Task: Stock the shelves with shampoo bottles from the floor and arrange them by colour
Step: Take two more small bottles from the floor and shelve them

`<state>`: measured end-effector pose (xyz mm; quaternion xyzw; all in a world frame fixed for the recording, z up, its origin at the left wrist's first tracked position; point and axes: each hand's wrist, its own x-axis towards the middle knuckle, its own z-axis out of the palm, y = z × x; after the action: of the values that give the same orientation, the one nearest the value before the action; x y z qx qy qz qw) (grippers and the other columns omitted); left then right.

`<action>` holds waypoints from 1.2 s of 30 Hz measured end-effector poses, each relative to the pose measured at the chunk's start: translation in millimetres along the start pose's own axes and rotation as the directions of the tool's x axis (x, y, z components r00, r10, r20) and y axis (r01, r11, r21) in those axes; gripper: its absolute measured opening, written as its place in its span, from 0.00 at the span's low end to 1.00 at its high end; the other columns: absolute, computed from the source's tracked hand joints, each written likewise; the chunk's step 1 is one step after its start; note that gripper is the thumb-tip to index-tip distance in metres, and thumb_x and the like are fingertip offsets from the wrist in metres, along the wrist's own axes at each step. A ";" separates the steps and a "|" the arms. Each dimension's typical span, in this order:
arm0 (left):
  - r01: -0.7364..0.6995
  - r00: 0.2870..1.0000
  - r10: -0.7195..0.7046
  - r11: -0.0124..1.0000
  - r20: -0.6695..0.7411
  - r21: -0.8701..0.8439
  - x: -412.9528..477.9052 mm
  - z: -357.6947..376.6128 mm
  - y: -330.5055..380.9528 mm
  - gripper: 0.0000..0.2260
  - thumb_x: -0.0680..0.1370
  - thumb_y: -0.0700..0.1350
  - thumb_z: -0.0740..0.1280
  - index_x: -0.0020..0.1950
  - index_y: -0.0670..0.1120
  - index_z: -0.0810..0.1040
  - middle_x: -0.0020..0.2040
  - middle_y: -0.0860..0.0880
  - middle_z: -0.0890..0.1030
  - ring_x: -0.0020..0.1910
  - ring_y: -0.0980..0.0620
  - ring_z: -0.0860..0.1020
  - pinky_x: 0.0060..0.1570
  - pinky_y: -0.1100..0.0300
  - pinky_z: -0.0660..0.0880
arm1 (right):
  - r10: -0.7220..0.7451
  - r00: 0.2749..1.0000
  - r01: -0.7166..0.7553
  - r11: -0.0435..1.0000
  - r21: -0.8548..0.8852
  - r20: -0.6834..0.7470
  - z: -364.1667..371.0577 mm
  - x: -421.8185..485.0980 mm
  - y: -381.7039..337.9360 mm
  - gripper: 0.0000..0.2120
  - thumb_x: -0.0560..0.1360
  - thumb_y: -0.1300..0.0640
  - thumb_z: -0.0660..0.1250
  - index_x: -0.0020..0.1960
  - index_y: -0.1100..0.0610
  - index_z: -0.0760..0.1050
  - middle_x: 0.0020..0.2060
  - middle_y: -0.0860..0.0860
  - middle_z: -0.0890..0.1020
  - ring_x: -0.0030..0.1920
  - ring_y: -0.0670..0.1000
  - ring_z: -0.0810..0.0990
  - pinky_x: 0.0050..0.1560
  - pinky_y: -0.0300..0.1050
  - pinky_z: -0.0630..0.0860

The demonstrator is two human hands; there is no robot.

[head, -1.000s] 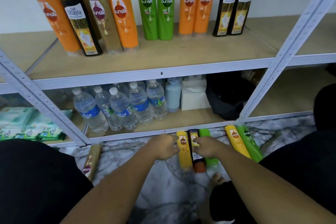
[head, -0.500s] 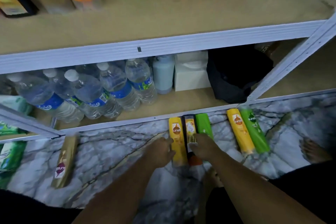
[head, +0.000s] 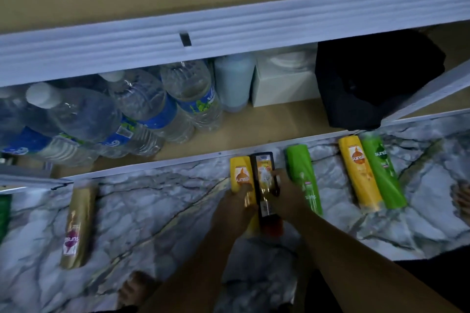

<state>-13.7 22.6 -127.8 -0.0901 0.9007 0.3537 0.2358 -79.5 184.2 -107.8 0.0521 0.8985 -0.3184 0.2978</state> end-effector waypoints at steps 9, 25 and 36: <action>0.195 0.963 -0.254 0.885 -0.089 -0.423 -4.4 -21.9 -40.3 0.34 0.62 0.41 0.79 0.61 0.51 0.64 0.51 0.54 0.78 0.47 0.54 0.79 0.41 0.56 0.74 | 0.057 0.996 -0.074 0.966 0.246 0.072 49.7 -4.5 -23.5 0.25 0.73 0.57 0.75 0.60 0.49 0.63 0.46 0.44 0.80 0.44 0.47 0.80 0.49 0.49 0.78; 0.087 0.981 -0.150 0.912 -0.127 -0.402 -67.4 -115.5 -27.2 0.24 0.66 0.37 0.78 0.57 0.54 0.75 0.53 0.57 0.83 0.55 0.54 0.81 0.55 0.59 0.78 | -0.124 0.971 0.039 0.927 0.374 0.206 9.9 -43.8 -86.1 0.27 0.72 0.68 0.73 0.65 0.51 0.66 0.56 0.48 0.81 0.57 0.48 0.80 0.56 0.45 0.77; -0.272 0.911 0.091 0.867 -0.403 -0.418 -154.3 -276.9 57.0 0.26 0.72 0.41 0.79 0.63 0.58 0.71 0.57 0.57 0.82 0.56 0.61 0.80 0.56 0.55 0.78 | -0.533 0.840 0.520 0.742 0.422 -0.100 -94.4 -145.1 -205.5 0.26 0.74 0.61 0.75 0.62 0.40 0.70 0.57 0.40 0.82 0.57 0.35 0.79 0.64 0.44 0.76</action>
<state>2.1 -124.4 158.3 -0.1223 0.8217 0.5566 -0.0019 -66.6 92.3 144.4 -0.1431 0.7783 -0.5815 0.1888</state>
